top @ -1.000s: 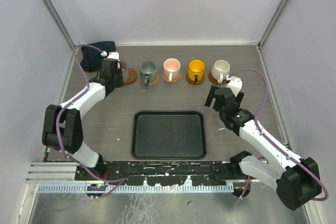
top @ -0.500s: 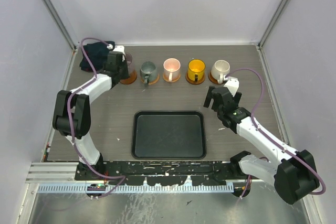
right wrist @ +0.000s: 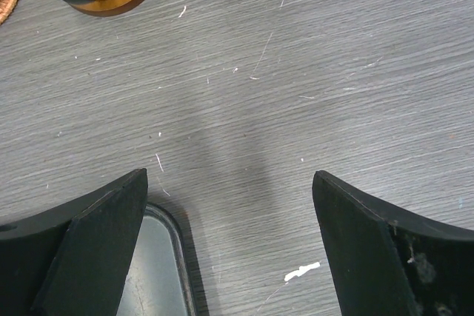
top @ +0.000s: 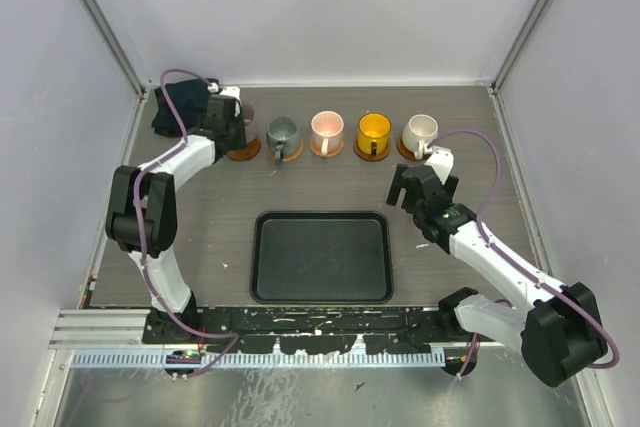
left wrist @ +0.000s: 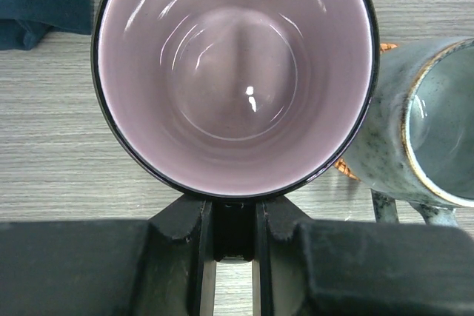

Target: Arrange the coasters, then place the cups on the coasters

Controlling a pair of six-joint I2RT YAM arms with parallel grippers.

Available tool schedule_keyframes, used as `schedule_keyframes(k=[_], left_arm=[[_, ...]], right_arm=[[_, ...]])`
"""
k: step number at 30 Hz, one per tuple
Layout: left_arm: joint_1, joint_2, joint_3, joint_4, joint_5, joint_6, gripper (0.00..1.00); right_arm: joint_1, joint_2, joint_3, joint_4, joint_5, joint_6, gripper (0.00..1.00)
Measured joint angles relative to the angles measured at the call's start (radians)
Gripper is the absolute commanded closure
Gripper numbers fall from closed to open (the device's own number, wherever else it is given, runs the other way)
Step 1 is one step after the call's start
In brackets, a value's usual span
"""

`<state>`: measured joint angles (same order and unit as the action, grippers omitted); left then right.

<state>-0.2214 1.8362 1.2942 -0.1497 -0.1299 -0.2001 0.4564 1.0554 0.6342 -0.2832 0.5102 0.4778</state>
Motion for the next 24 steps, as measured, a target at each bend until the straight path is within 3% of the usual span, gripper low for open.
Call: schedule_keyframes(k=[24], left_arm=[[0.015, 0.026, 0.000, -0.029, 0.006, 0.027, 1.00]], right_arm=[[0.000, 0.019, 0.000, 0.000, -0.019, 0.004, 0.04]])
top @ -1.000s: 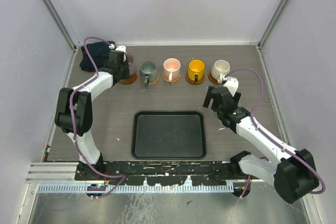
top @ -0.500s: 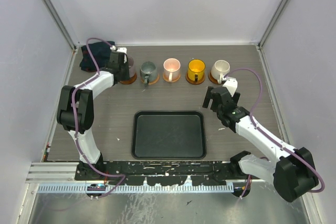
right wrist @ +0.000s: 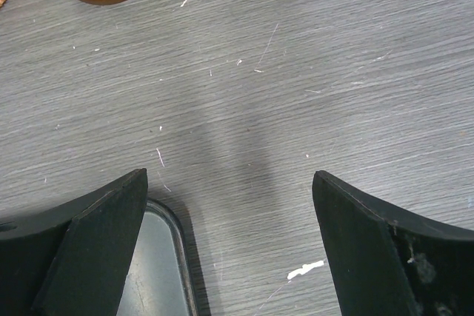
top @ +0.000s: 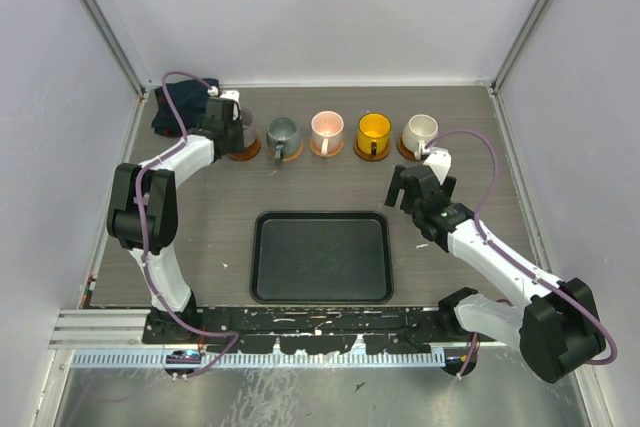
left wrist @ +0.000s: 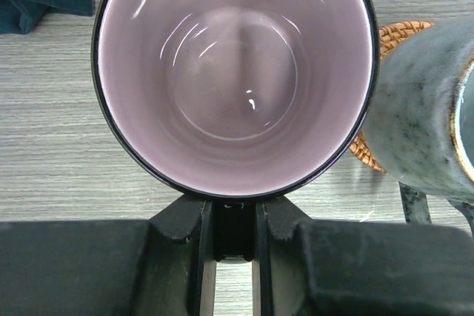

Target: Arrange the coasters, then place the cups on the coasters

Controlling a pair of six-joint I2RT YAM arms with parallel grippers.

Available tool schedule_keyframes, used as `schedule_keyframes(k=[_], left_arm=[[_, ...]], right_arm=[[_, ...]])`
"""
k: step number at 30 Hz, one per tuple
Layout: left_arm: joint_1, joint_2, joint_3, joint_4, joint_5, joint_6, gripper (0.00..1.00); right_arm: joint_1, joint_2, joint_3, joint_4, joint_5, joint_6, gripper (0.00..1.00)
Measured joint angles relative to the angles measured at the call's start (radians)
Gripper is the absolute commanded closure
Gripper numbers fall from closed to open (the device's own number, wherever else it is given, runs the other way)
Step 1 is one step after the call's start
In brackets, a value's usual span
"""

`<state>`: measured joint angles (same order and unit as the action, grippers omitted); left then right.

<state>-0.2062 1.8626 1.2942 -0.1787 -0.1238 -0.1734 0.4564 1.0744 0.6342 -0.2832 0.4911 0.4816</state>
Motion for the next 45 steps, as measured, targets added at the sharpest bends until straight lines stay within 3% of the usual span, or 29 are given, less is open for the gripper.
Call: schedule_keyframes(k=[34, 39, 45], left_arm=[[0.035, 0.019, 0.000, -0.051, 0.087, 0.058, 1.00], [0.034, 0.019, 0.000, -0.051, 0.087, 0.058, 0.80], [0.034, 0.019, 0.000, -0.043, 0.084, 0.058, 0.73]], right_arm=[[0.000, 0.021, 0.000, 0.007, -0.026, 0.014, 0.04], [0.000, 0.021, 0.000, 0.007, -0.027, 0.014, 0.04], [0.000, 0.021, 0.000, 0.010, -0.034, 0.015, 0.04]])
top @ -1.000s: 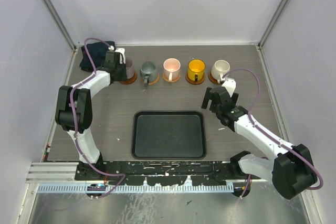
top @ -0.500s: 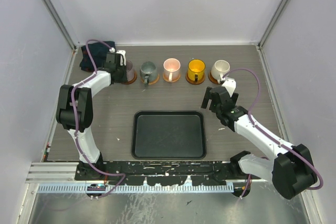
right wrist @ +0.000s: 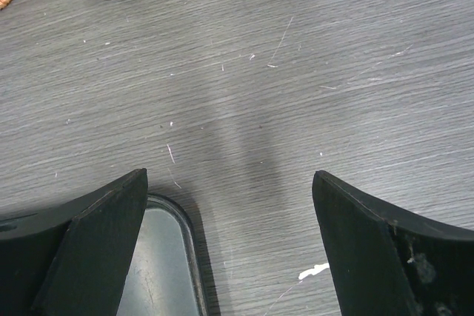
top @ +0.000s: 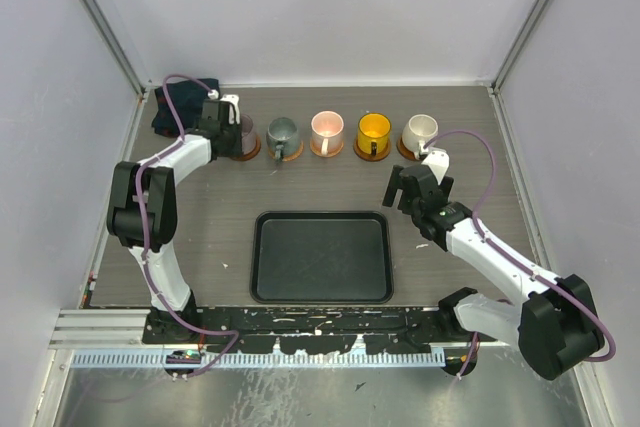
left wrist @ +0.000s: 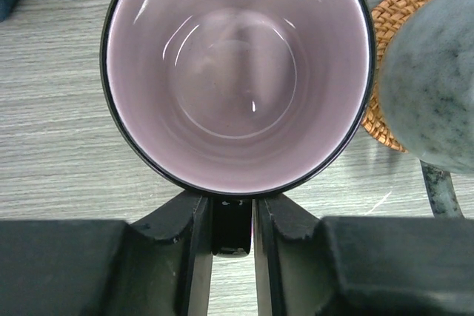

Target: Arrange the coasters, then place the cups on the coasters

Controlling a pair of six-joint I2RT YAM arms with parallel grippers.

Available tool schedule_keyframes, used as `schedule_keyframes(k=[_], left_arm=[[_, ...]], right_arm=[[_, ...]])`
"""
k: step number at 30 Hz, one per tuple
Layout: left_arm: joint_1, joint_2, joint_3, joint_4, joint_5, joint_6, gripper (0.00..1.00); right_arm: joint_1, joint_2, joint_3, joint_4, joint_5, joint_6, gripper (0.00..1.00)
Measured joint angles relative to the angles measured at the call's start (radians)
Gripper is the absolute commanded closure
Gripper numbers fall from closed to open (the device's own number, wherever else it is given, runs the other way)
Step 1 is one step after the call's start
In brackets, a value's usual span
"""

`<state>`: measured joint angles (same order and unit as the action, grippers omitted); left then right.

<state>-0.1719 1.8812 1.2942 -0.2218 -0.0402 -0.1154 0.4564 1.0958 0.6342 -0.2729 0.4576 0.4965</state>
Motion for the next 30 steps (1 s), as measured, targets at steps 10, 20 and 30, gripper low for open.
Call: schedule_keyframes(k=[10, 20, 30], left_arm=[[0.000, 0.000, -0.001, 0.025, -0.016, -0.003, 0.69], [0.000, 0.000, -0.003, 0.031, -0.016, -0.006, 0.62], [0.000, -0.041, -0.030, 0.048, -0.018, -0.020, 0.50]], right_arm=[[0.000, 0.000, 0.000, 0.008, -0.012, 0.003, 0.04], [0.000, 0.000, 0.000, 0.011, -0.019, 0.003, 0.04], [0.000, 0.000, 0.000, 0.011, -0.027, 0.003, 0.04]])
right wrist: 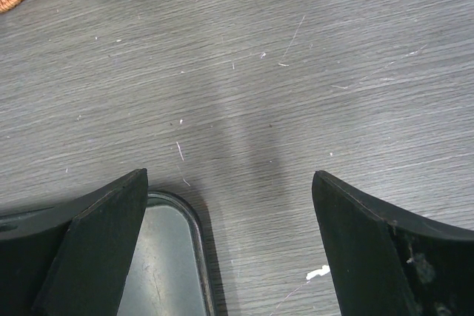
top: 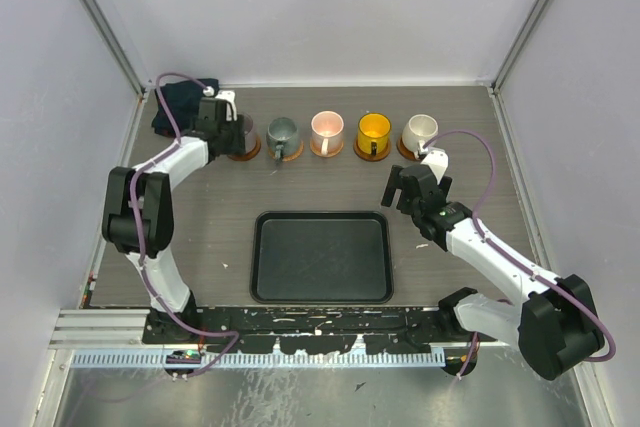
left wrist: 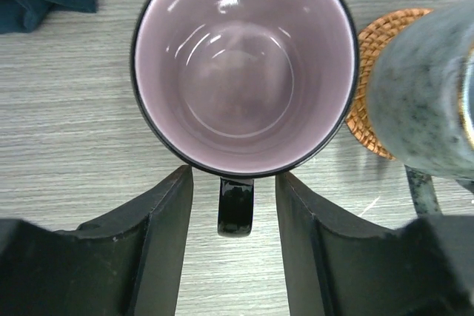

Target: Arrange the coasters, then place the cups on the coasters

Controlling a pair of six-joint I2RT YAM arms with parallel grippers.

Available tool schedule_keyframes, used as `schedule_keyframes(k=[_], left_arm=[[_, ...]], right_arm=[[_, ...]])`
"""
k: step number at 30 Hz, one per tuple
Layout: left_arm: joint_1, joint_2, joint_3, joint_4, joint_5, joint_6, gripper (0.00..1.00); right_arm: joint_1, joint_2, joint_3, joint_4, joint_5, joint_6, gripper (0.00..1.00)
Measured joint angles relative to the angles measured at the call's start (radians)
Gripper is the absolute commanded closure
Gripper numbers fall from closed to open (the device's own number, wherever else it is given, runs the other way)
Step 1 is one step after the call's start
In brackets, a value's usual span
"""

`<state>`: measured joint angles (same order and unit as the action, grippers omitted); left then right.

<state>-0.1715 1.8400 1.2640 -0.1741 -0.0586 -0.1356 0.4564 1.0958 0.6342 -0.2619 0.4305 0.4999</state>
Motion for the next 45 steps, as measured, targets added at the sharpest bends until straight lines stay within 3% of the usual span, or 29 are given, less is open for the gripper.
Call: schedule_keyframes(k=[12, 27, 31, 35, 45], left_arm=[[0.002, -0.171, -0.052, -0.003, -0.019, -0.006, 0.48], [-0.037, -0.604, -0.349, -0.040, -0.025, -0.121, 0.47], [-0.108, -0.715, -0.397, -0.081, -0.057, -0.151, 0.37], [-0.148, -0.840, -0.428, -0.150, -0.093, -0.190, 0.04], [-0.148, -1.175, -0.433, -0.350, -0.230, -0.232, 0.02]], right_arm=[[0.000, -0.011, 0.000, 0.000, -0.006, 0.000, 0.04], [0.000, -0.064, 0.013, -0.031, 0.057, -0.029, 0.01], [-0.013, -0.100, 0.047, -0.047, 0.113, -0.050, 0.00], [-0.079, -0.135, 0.072, -0.063, 0.168, -0.051, 0.00], [-0.142, -0.436, 0.073, -0.138, 0.361, 0.021, 0.00]])
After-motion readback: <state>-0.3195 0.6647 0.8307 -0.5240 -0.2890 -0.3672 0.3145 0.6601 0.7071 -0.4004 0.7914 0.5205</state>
